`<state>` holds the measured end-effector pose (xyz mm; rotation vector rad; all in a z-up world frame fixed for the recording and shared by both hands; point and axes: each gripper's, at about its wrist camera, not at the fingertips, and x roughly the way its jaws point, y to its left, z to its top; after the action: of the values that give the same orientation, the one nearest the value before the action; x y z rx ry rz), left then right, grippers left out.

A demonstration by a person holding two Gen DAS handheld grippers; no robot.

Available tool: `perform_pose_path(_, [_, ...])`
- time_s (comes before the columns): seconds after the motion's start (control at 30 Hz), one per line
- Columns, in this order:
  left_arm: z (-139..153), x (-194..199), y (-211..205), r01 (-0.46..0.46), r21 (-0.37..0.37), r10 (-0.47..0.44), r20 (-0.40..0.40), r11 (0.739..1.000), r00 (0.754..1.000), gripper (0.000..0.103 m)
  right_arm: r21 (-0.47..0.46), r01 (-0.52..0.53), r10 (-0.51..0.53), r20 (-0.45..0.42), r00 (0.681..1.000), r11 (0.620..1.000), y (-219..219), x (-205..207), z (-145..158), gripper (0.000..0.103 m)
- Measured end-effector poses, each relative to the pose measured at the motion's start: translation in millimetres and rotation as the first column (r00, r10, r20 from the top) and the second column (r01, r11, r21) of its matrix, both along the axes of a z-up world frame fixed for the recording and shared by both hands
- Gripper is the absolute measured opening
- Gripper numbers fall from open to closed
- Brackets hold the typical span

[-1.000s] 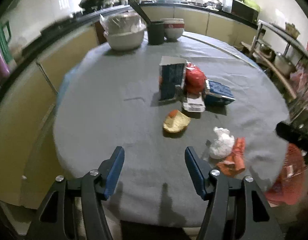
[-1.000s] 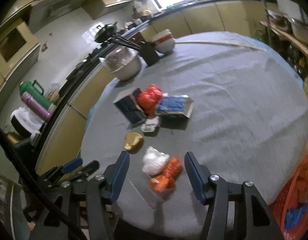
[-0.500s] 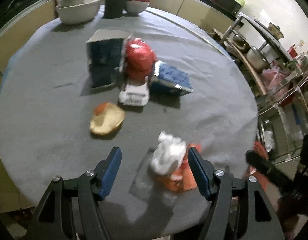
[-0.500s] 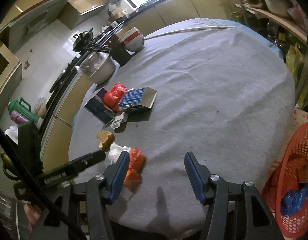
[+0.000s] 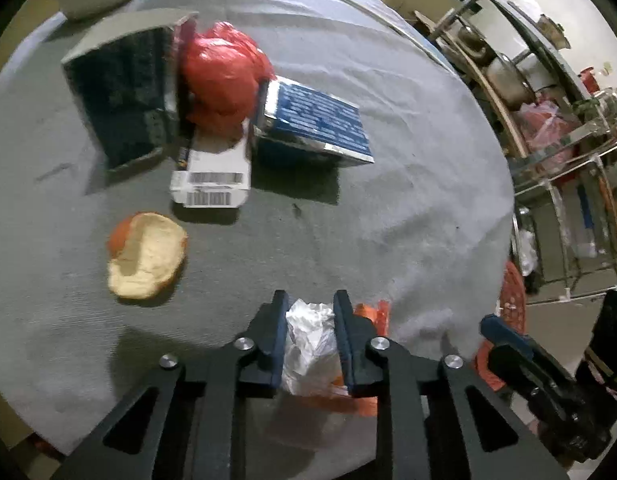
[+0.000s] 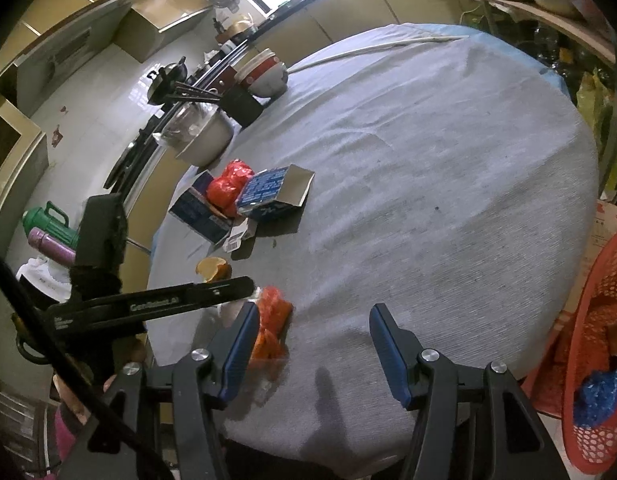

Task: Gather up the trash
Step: 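Grasp the clear plastic container with the right tool while the left tool holds the tissue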

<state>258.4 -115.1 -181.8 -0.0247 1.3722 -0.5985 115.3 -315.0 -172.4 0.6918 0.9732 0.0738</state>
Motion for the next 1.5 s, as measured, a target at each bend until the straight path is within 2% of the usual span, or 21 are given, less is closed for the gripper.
perform_pose_path(0.1, [3,0,3,-0.007,-0.029,0.007,0.009,1.0,1.0,0.019,0.018,-0.011,0.011,-0.004,1.0,1.0,3,2,-3,0.061])
perform_pose_path(0.23, [21,0,13,-0.024,-0.116,0.03,0.049,0.993,0.998,0.019,0.042,-0.037,0.037,-0.008,0.999,0.998,12,11,-7,0.061])
perform_pose_path(0.37, [38,2,39,-0.086,-0.224,0.105,0.075,0.971,0.992,0.019,0.09,-0.098,0.098,0.009,0.995,0.991,25,14,-7,0.061])
perform_pose_path(0.47, [44,5,62,-0.148,-0.267,0.178,0.092,0.952,0.98,0.019,0.107,-0.163,0.161,0.02,0.987,0.981,41,15,-8,0.065])
perform_pose_path(0.57, [47,9,87,-0.217,-0.251,0.253,0.123,0.943,0.96,0.019,0.069,-0.208,0.207,0.019,0.978,0.976,60,16,-9,0.073])
perform_pose_path(0.7, [41,11,114,-0.297,-0.216,0.331,0.143,0.93,0.933,0.019,0.023,-0.232,0.232,-0.046,0.972,0.973,82,25,-24,0.073])
perform_pose_path(0.83, [37,6,134,-0.341,-0.179,0.371,0.169,0.923,0.913,0.019,-0.005,-0.222,0.22,-0.092,0.971,0.975,97,35,-35,0.076])
perform_pose_path(1.07, [35,-2,140,-0.342,-0.175,0.37,0.169,0.923,0.913,0.019,-0.091,-0.255,0.247,-0.089,0.965,0.963,117,50,-36,0.076])
perform_pose_path(1.3, [32,-7,142,-0.353,-0.18,0.381,0.154,0.918,0.912,0.019,-0.002,-0.205,0.205,-0.019,0.979,0.979,105,58,-41,0.076])
perform_pose_path(1.33, [32,-7,142,-0.355,-0.179,0.382,0.152,0.918,0.911,0.019,-0.004,-0.209,0.209,-0.014,0.978,0.978,106,59,-41,0.075])
perform_pose_path(1.37, [31,-7,143,-0.358,-0.178,0.385,0.149,0.916,0.911,0.019,-0.007,-0.216,0.216,-0.009,0.976,0.976,107,61,-40,0.065])
perform_pose_path(1.43, [31,-8,145,-0.362,-0.178,0.389,0.147,0.915,0.91,0.019,0.011,-0.248,0.248,-0.009,0.969,0.969,111,61,-40,0.059])
perform_pose_path(1.5, [31,-8,147,-0.367,-0.176,0.394,0.149,0.913,0.907,0.019,-0.022,-0.281,0.281,-0.011,0.96,0.96,119,60,-36,0.058])
